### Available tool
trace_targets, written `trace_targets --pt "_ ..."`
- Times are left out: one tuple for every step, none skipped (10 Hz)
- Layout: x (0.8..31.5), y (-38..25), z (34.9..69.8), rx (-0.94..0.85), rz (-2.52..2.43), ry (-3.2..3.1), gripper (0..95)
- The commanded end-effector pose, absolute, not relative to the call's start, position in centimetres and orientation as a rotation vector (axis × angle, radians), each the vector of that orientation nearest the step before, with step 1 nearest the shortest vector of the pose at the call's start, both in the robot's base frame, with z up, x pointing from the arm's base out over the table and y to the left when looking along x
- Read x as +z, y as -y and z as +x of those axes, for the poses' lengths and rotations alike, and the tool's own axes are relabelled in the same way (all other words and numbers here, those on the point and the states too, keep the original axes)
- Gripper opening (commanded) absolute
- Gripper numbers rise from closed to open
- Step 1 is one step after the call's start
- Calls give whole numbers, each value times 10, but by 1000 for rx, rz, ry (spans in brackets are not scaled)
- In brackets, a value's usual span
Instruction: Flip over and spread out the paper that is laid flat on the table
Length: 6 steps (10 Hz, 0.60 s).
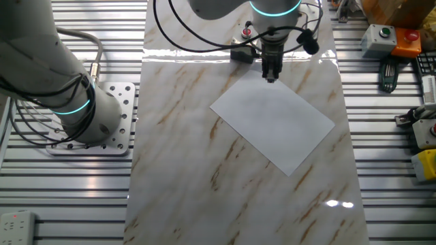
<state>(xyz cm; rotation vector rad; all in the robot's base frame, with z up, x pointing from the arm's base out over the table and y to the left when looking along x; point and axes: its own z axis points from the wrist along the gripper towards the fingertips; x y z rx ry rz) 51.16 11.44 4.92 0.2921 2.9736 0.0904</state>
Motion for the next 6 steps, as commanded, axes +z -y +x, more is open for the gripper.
trace_targets --pt "50 -116 513 104 310 -2973 190" --pt "49 -116 513 103 326 -2971 190" --pt "50 -117 513 106 339 -2971 190" --pt "50 -117 513 107 339 -2970 190" --pt "49 -117 513 103 335 -2971 190" --pt "50 -117 513 103 336 -2973 190"
